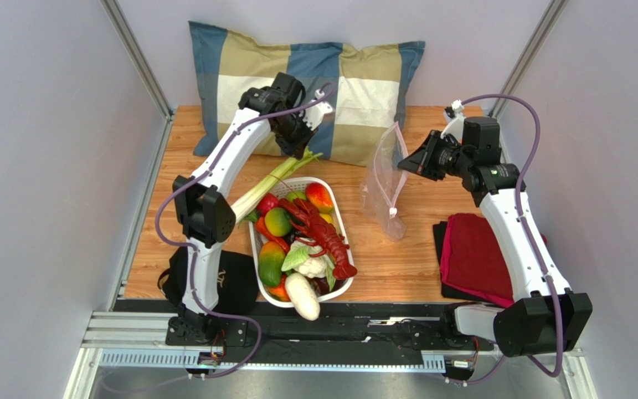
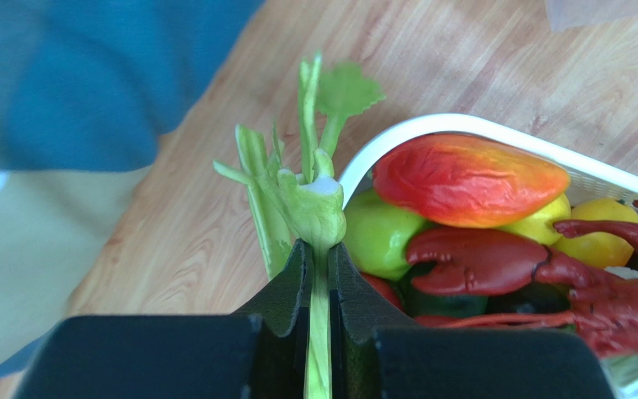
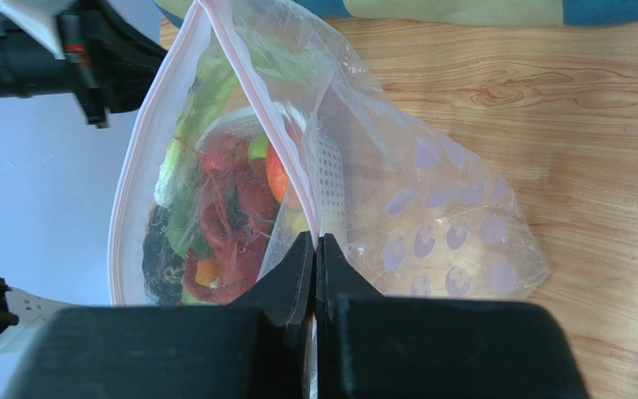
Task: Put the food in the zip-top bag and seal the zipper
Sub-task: Pick up the fake vegetable from the bin, then place the fake vegetable in the zipper food storage bag.
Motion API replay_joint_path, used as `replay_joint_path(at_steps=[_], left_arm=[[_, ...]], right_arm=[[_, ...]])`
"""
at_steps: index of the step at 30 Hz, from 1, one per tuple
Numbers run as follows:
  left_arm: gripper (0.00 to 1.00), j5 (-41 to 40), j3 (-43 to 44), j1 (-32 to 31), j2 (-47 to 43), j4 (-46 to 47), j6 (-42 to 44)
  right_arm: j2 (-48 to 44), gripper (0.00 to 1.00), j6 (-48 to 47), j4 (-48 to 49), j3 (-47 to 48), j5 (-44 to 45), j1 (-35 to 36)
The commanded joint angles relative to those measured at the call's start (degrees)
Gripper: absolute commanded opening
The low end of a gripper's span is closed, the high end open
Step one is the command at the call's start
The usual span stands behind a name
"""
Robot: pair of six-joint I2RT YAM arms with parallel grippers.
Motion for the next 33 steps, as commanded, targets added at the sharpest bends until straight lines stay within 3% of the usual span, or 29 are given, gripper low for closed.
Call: replay_joint_path(at_steps=[1, 11, 16, 23, 28, 33], left_arm=[[0.0, -2.4, 1.2, 1.6, -7.1, 2.1, 0.1], [0.0, -12.1, 4.6, 3.6, -11.3, 6.8, 1.7], [0.0, -12.5, 9.8, 4.9, -14.9, 11.2, 0.0], [0.0, -1.7, 9.6, 4.9, -23.3, 20.7, -11.5], [0.0, 10.8, 3.3, 3.7, -28.9, 38.2, -26.4], [0.0, 13.2, 3.5, -0.9, -30.3, 49.8, -31.6]], right_arm=[[0.3, 0.0, -0.9, 0.8, 2.6, 0.3, 0.2], [0.6, 0.0, -0.7, 1.1, 3.0, 0.3, 0.2], [1.0, 0.0, 1.0, 2.5, 2.9, -1.6, 0.5], [-0.3, 0.0, 5.5, 9.0, 0.2, -2.6, 1.6], [0.3, 0.0, 6.4, 9.9, 0.3, -1.0, 3.9], [0.2, 0.0, 6.2, 9.5, 0.9, 1.5, 6.0]])
